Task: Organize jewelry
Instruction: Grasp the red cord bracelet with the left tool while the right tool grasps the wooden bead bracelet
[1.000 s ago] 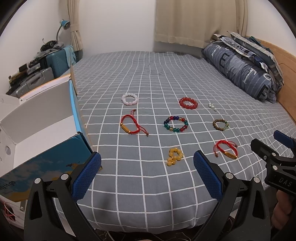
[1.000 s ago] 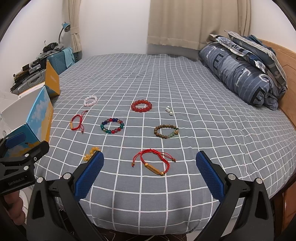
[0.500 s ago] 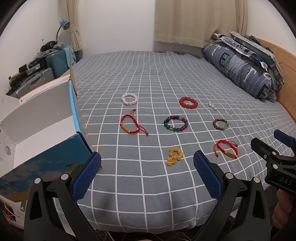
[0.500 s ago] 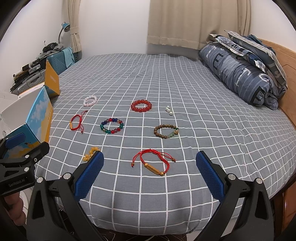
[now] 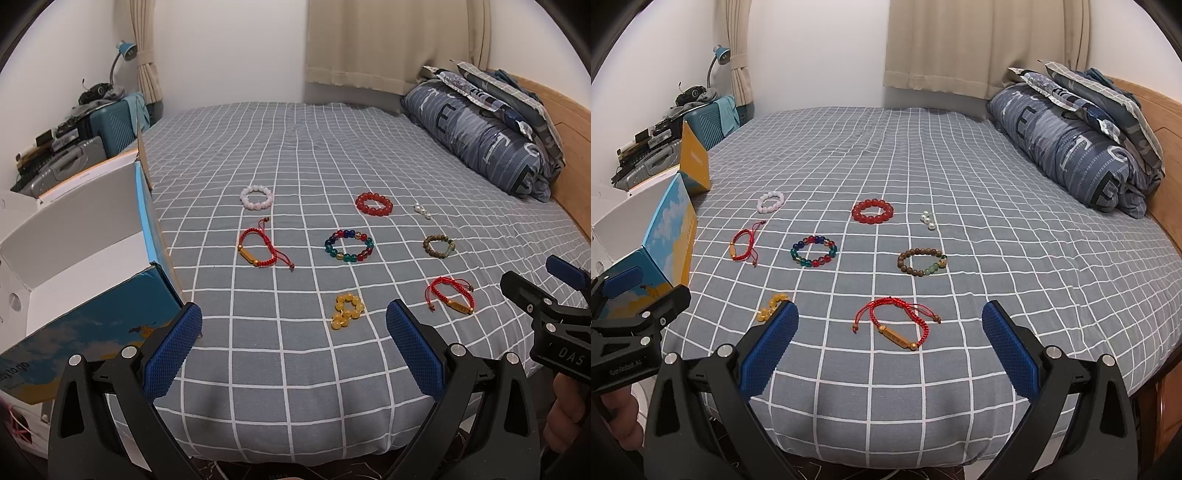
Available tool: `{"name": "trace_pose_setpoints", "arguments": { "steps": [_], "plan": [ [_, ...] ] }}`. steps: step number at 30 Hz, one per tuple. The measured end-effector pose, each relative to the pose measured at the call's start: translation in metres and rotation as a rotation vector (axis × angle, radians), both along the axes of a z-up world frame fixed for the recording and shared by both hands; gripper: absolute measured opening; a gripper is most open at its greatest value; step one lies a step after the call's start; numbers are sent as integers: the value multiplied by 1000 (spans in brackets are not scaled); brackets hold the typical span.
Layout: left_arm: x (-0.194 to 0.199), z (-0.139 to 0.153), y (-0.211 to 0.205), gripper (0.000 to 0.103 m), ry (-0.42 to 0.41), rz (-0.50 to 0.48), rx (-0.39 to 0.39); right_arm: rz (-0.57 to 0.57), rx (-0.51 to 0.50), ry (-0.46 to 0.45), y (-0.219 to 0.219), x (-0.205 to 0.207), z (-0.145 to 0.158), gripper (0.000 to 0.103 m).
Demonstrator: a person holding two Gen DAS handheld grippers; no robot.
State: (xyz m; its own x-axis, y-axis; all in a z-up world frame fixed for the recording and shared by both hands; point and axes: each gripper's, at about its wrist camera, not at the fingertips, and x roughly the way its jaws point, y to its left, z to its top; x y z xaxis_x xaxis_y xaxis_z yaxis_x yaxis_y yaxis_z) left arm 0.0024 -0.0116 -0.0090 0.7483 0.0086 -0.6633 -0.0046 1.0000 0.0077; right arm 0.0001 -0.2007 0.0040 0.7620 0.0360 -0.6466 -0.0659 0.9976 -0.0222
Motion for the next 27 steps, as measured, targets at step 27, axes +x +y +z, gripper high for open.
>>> {"name": "trace_pose_setpoints", "arguments": {
  "steps": [27],
  "plan": [
    [139, -1, 16, 97, 35, 61, -13, 29, 83, 170, -24, 136, -11, 96]
  ]
}}
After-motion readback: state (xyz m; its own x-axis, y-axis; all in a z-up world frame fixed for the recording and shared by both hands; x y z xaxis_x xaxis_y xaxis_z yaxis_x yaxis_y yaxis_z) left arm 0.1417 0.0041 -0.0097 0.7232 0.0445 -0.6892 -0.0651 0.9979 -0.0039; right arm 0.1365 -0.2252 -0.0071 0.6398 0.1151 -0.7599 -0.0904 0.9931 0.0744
